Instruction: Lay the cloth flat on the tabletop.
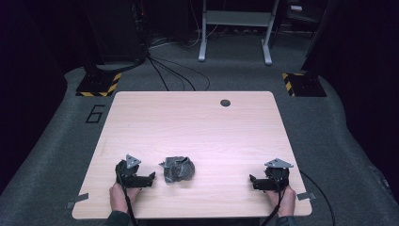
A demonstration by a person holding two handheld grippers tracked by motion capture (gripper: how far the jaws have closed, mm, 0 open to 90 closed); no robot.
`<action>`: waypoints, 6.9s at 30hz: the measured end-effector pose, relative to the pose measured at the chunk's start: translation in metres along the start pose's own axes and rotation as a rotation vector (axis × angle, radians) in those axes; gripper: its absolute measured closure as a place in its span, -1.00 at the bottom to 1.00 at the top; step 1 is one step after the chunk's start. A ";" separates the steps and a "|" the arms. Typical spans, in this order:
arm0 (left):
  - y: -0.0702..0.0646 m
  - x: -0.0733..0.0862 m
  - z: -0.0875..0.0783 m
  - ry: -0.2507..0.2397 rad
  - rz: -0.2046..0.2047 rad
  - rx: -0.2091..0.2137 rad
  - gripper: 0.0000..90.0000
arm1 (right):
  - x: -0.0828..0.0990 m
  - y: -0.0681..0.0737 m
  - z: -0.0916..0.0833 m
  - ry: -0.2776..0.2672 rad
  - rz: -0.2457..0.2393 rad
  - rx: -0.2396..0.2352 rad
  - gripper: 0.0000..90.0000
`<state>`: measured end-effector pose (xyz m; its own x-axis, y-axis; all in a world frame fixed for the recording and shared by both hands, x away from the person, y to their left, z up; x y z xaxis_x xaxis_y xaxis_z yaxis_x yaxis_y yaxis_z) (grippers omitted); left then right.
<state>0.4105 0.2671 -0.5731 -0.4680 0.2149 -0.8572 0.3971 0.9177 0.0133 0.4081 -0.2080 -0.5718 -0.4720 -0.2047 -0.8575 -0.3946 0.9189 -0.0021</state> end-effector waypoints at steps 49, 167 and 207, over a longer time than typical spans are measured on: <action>-0.045 -0.053 -0.014 -0.117 -0.037 0.209 -0.67 | -0.001 0.001 0.001 -0.005 0.002 -0.002 -0.97; -0.081 -0.039 0.033 0.083 0.002 0.385 0.62 | -0.072 0.126 0.068 0.114 -0.207 -0.128 0.86; -0.057 -0.040 0.027 0.073 -0.070 0.288 0.12 | -0.070 0.109 0.026 0.041 -0.071 -0.179 -0.17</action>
<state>0.4280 0.1970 -0.5532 -0.5536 0.1881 -0.8113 0.5649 0.8006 -0.1999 0.4187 -0.0849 -0.5253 -0.4681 -0.2840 -0.8368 -0.5606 0.8274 0.0328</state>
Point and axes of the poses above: each handheld gripper's, and its own axes: z roughly forward along the jaws, x roughly out of its underside, y roughly to its left, the point moved 6 cm from there along z, roughly forward along the jaws, and after that the axes turned 13 degrees about -y, right-handed, at the moved point
